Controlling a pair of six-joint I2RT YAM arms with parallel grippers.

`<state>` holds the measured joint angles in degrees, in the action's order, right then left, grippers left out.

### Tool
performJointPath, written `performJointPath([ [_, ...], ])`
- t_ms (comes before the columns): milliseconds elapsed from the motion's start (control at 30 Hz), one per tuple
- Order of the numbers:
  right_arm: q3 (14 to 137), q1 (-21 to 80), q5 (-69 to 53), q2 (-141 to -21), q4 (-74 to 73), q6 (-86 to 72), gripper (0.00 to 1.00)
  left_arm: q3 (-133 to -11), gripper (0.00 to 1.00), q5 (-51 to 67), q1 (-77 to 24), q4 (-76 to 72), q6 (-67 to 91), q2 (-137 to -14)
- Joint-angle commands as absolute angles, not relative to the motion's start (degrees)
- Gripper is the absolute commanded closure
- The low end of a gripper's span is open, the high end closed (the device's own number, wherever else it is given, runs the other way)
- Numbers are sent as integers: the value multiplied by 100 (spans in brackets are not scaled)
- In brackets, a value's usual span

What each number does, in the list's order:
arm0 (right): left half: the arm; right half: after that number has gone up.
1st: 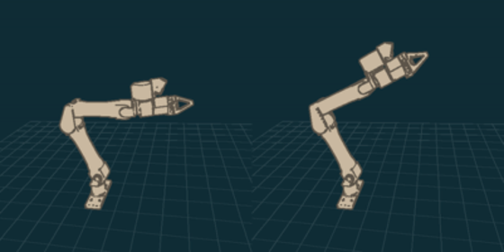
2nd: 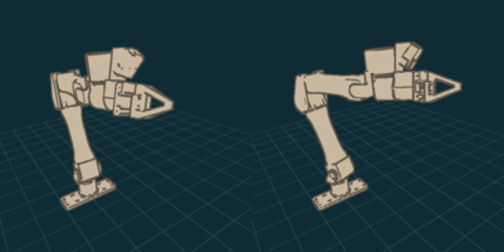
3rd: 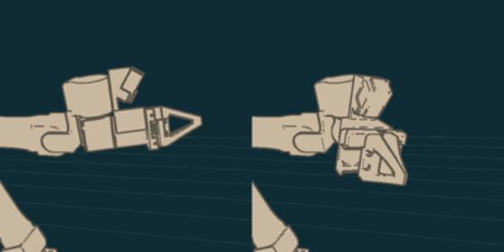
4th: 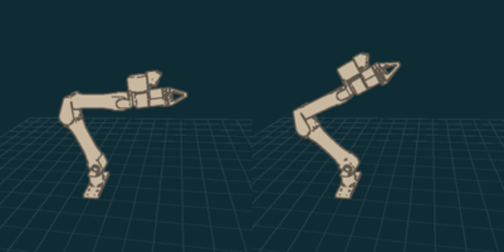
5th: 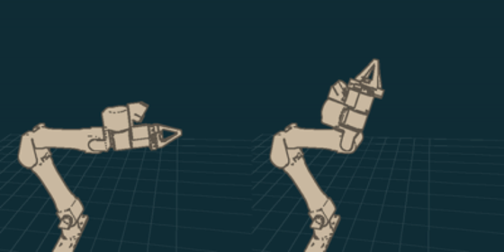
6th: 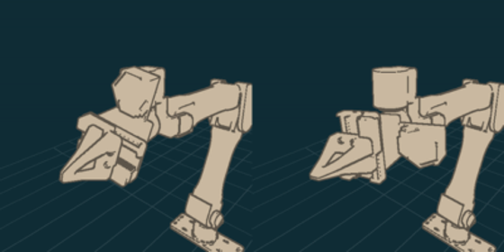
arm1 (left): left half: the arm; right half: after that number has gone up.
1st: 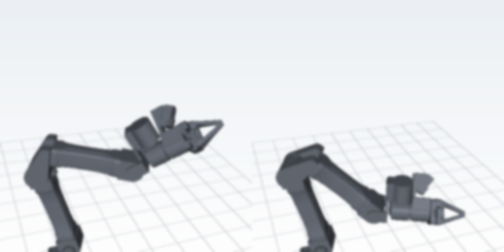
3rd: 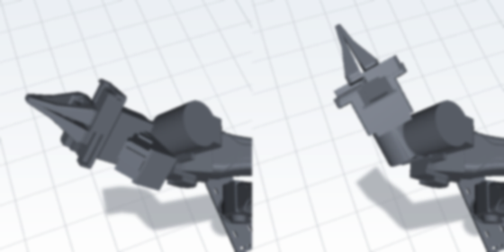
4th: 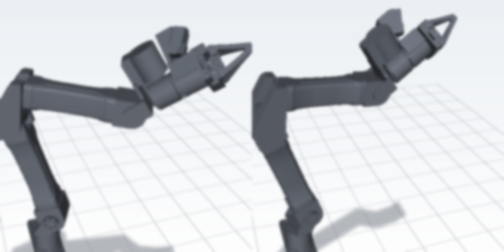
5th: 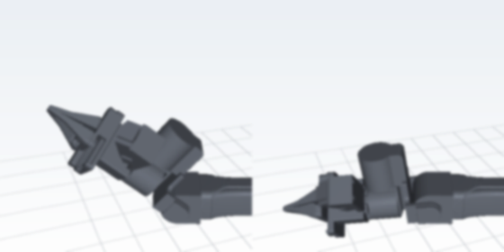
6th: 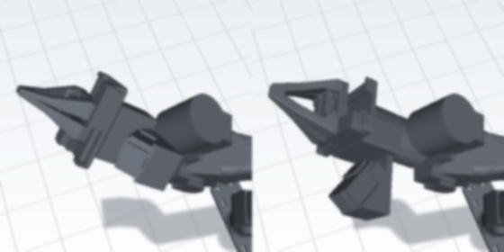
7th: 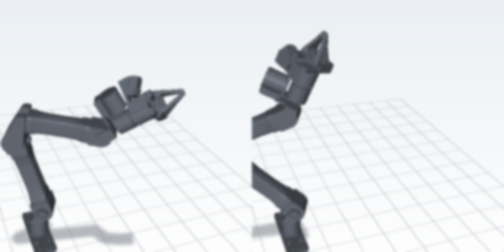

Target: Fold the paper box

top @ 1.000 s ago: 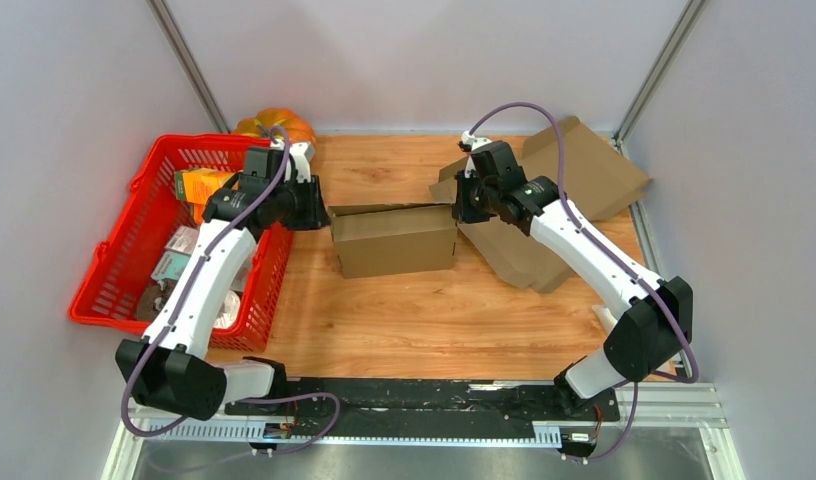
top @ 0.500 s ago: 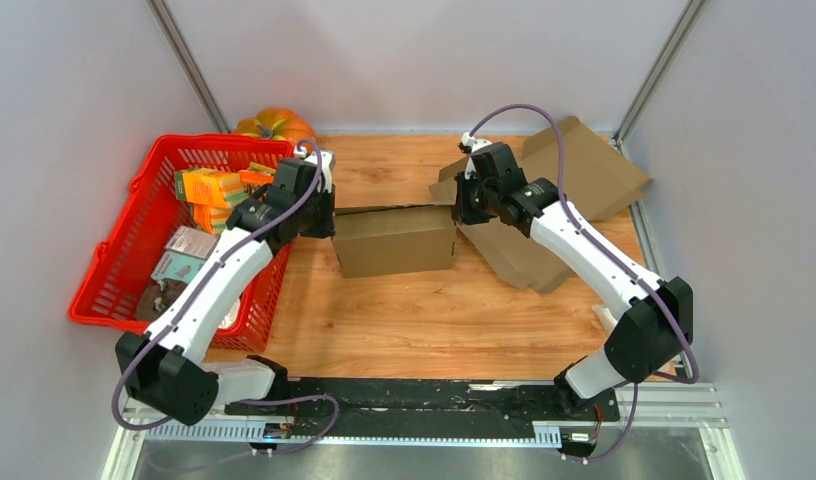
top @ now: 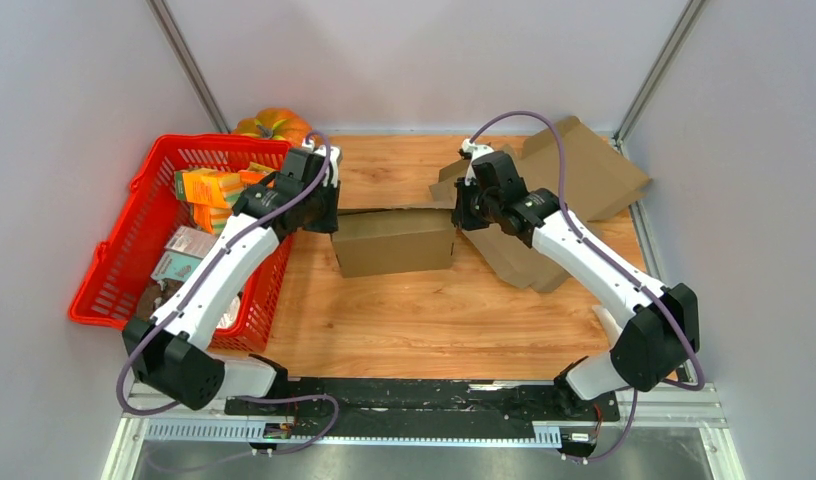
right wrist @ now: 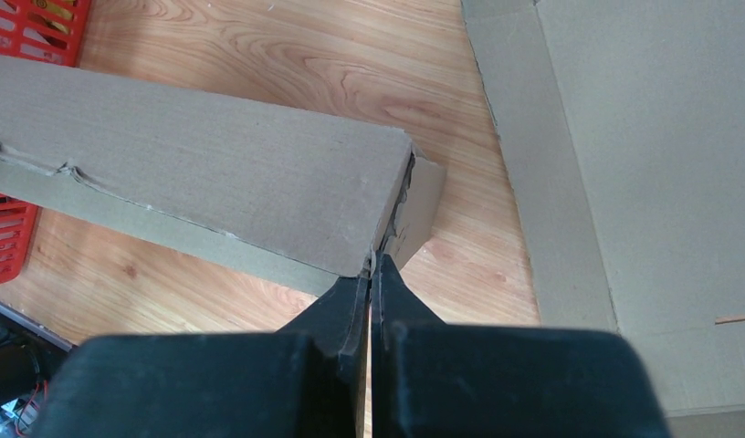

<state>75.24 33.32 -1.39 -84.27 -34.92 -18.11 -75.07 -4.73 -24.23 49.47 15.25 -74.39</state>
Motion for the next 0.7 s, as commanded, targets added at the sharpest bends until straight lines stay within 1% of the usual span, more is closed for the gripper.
performJointPath([
  [0, 7585, 3419, -246, -8622, -3946, -1758, 100, -8112, 78, -316, -2399, 5256, 1310, -7917],
  [33, 7594, 3419, -263, -8639, -3938, -1758, 100, -8182, 88, -299, -2399, 5291, 1231, -8015],
  [133, 7620, 3419, -273, -8648, -3955, -1749, 100, -8358, 99, -220, -2399, 5388, 951, -8209],
  [167, 7620, 3419, -255, -8640, -3946, -1732, 100, -8289, 100, -168, -2408, 5292, 845, -8192],
  [333, 7611, 3393, -237, -8692, -3938, -1548, 100, -7718, 100, -53, -2399, 4940, 116, -7814],
  [433, 7620, 3340, -263, -8789, -3920, -1477, 100, -7331, 100, -62, -2338, 4764, -139, -7787],
  [667, 7690, 3305, -290, -8894, -3911, -1424, 100, -6769, 100, 386, -2101, 4343, 430, -7945],
])
